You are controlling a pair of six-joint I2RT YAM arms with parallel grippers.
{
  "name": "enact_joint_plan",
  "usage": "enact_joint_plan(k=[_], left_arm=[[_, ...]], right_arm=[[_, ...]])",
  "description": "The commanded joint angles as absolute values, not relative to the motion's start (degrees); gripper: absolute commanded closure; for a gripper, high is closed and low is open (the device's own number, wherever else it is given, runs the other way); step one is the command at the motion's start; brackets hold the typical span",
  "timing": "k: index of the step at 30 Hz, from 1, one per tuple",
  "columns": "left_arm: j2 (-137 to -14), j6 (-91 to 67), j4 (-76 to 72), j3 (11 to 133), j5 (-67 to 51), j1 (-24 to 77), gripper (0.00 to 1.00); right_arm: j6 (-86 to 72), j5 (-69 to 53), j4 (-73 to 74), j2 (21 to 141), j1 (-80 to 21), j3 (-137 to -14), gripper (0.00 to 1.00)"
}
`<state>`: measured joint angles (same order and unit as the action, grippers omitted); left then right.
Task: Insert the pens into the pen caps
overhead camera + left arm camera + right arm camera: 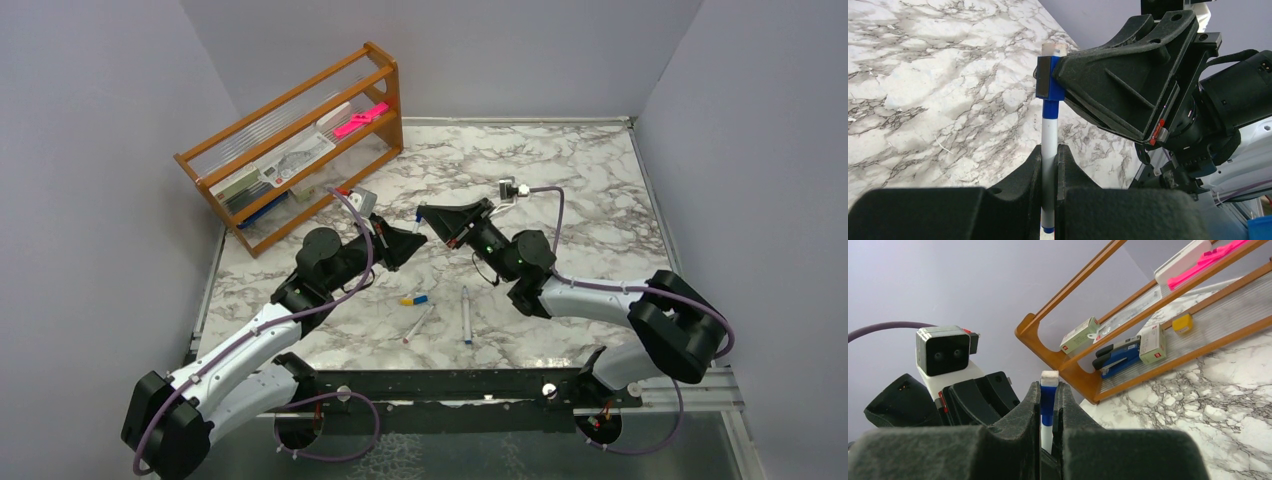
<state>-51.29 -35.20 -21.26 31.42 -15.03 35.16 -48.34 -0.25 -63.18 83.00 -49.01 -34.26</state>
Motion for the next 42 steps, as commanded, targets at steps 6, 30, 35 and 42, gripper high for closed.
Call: enact_joint_plan(k=[6, 30, 35, 42], left_arm=[[-50.09, -35.26, -43.94, 40.00, -2.74, 32.70, 1.00], [-50.42, -32.85, -44.05, 43.49, -5.36, 32.70, 1.00], [-47.94, -31.93, -44.05, 40.81, -5.06, 32.70, 1.00], [-46.77, -31.49, -43.68, 40.09, -4.94, 32.61, 1.00]], right_arm=[[-47.98, -20.68, -45.70, 86.78, -57.04, -28.30, 0.98], [-49.77, -24.16, -49.87, 89.72, -61.26, -28.72, 0.98], [-49.94, -24.80, -51.38, 88.02, -61.22, -30.14, 0.84], [-49.75, -25.43, -53.31, 87.22, -61.25, -29.66, 0.63]])
